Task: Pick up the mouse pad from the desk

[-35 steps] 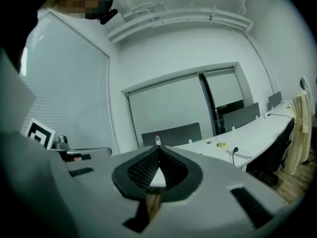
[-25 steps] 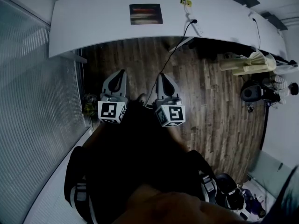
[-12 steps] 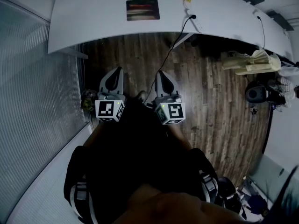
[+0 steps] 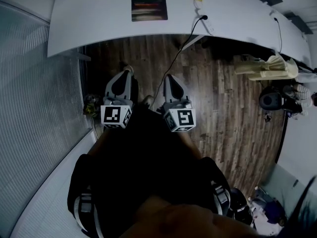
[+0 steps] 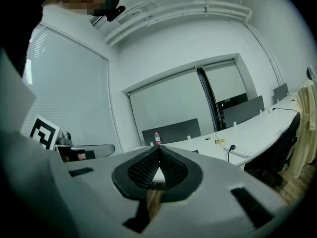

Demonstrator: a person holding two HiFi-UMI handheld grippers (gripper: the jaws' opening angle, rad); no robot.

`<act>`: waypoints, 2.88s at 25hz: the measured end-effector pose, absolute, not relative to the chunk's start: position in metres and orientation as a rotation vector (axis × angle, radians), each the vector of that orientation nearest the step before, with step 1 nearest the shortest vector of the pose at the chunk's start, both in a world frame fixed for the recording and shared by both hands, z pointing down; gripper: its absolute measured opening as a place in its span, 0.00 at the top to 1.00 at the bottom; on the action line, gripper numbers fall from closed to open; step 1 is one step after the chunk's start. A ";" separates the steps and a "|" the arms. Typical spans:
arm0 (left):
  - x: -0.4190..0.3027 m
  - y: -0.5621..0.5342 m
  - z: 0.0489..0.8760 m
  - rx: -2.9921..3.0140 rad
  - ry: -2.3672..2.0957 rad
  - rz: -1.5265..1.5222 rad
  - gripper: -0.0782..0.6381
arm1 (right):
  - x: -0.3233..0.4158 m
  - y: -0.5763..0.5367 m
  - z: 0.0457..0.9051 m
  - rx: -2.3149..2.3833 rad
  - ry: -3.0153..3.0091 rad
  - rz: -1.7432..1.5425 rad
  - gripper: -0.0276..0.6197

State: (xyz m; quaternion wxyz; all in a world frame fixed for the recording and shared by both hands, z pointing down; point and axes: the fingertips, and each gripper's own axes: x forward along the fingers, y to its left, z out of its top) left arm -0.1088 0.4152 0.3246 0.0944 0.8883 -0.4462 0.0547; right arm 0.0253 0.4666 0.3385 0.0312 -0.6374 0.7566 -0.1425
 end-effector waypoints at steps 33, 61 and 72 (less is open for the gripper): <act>-0.104 0.132 0.350 2.593 -1.151 0.149 0.88 | 0.034 0.203 0.341 -2.196 2.242 -0.482 0.96; -0.135 0.017 0.383 2.487 -1.200 0.177 0.88 | 0.031 0.063 0.358 -2.158 2.273 -0.545 0.96; -0.080 -0.012 0.410 2.434 -1.251 0.262 0.88 | 0.095 0.008 0.384 -2.106 2.392 -0.582 0.96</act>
